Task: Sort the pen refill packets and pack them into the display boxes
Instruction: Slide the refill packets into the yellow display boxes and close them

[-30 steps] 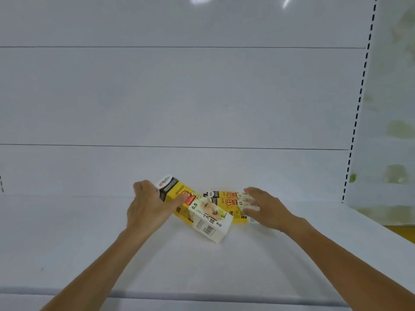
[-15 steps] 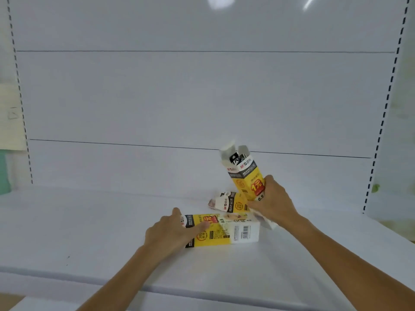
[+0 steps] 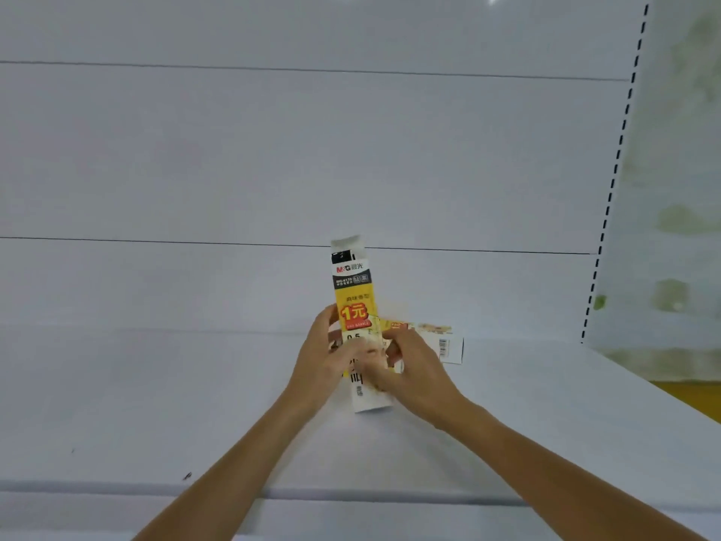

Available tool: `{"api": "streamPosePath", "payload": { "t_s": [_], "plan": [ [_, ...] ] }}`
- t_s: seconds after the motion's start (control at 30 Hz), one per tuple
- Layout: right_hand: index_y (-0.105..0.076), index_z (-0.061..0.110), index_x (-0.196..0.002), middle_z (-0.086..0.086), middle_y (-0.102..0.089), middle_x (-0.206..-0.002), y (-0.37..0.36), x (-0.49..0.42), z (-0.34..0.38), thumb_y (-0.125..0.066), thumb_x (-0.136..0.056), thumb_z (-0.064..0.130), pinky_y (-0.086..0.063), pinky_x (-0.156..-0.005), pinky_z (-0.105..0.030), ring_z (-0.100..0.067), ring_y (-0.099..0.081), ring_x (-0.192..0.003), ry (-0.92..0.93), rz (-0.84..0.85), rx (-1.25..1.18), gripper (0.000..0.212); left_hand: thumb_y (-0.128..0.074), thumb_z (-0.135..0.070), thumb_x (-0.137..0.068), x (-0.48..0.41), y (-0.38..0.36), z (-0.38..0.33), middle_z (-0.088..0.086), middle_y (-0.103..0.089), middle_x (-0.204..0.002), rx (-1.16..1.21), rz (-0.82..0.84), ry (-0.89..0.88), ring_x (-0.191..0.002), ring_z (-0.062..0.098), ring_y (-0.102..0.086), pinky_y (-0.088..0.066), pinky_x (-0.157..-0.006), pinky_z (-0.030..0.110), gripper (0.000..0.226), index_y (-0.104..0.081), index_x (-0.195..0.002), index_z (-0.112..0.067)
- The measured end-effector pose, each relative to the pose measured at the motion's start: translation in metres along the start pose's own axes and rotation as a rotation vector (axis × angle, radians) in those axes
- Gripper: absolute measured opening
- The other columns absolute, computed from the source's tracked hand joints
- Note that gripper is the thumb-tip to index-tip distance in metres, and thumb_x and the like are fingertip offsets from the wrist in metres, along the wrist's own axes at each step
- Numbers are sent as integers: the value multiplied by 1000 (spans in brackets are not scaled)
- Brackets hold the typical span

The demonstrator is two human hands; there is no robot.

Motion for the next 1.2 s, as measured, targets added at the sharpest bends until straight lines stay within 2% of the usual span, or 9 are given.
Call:
{"api": "streamPosePath", "payload": {
  "t_s": [0.1,0.2,0.3,0.47,0.57,0.73,0.83,1.03,1.2],
  "plan": [
    [-53,23,-105,7,-58,-98,10,-1,-1,-75,-74,35,-46,-72,-15,-3,-57,-87,53,61,-58,39,-76,-18,-74,1,3,8,-10,-54,-115,-97,-74,2,-97,1,-57,-51,-67,14,64,-40,-124,-33],
    [-43,27,-119,11,-50,-118,18,-5,4,-79,-70,27,-49,-76,-15,2,-52,-101,63,154,-44,61,-81,-19,-69,4,1,3,-14,-46,-112,-144,-49,-54,-95,-3,-53,-47,-65,6,65,-42,-119,-33],
    [-31,29,-136,15,-36,-131,34,-6,24,-79,-70,23,-45,-78,-12,5,-44,-110,180,10,-27,82,-77,-28,-72,6,-4,5,-18,-56,-109,-86,37,4,-91,0,-61,-50,-67,11,59,-42,-118,-36],
    [-54,28,-115,7,-42,-126,62,-27,72,-71,-78,18,-39,-96,-25,-8,-42,-118,255,-195,-113,42,-76,-19,-74,5,-15,20,-11,-72,-98,10,191,142,-89,8,-69,-57,-79,33,54,-45,-115,-35],
    [-59,24,-97,5,-44,-118,64,-47,78,-77,-72,29,-34,-87,-21,-8,-40,-112,137,-81,16,31,-80,-18,-68,4,-13,23,-10,-73,-95,38,201,173,-88,8,-70,-58,-76,31,54,-51,-113,-28],
    [-62,19,-81,10,-54,-101,59,-55,80,-77,-73,26,-35,-69,-15,-4,-48,-94,60,89,-93,19,-79,-17,-68,4,-11,30,-12,-73,-95,95,208,204,-87,8,-70,-55,-67,24,51,-55,-112,-25],
    [-68,9,-90,11,-57,-91,62,-56,85,-76,-74,24,-39,-70,-20,-3,-51,-88,62,208,-26,23,-79,-15,-69,3,-12,29,-10,-73,-98,103,224,203,-89,9,-69,-56,-68,25,51,-56,-113,-23],
    [-67,1,-103,-17,-62,-113,59,-61,87,-67,-77,45,-46,-78,-37,-24,-59,-90,89,355,257,51,-80,-32,-58,2,-13,32,-15,-71,-99,75,235,185,-93,5,-68,-55,-70,22,60,-58,-113,-22],
    [-65,19,-94,6,-66,-86,51,-58,84,-68,-80,41,-36,-59,-18,-5,-57,-74,46,406,224,26,-83,-30,-63,0,-12,39,-10,-71,-104,69,238,180,-96,10,-68,-56,-76,27,58,-58,-114,-20]
  ]
}}
Point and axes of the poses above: each hand's wrist, its own x-axis away from the middle knuckle, its own y-axis out of the back of the hand, z = x × y, the point moved 5 cm from there along -x, towards the middle knuckle
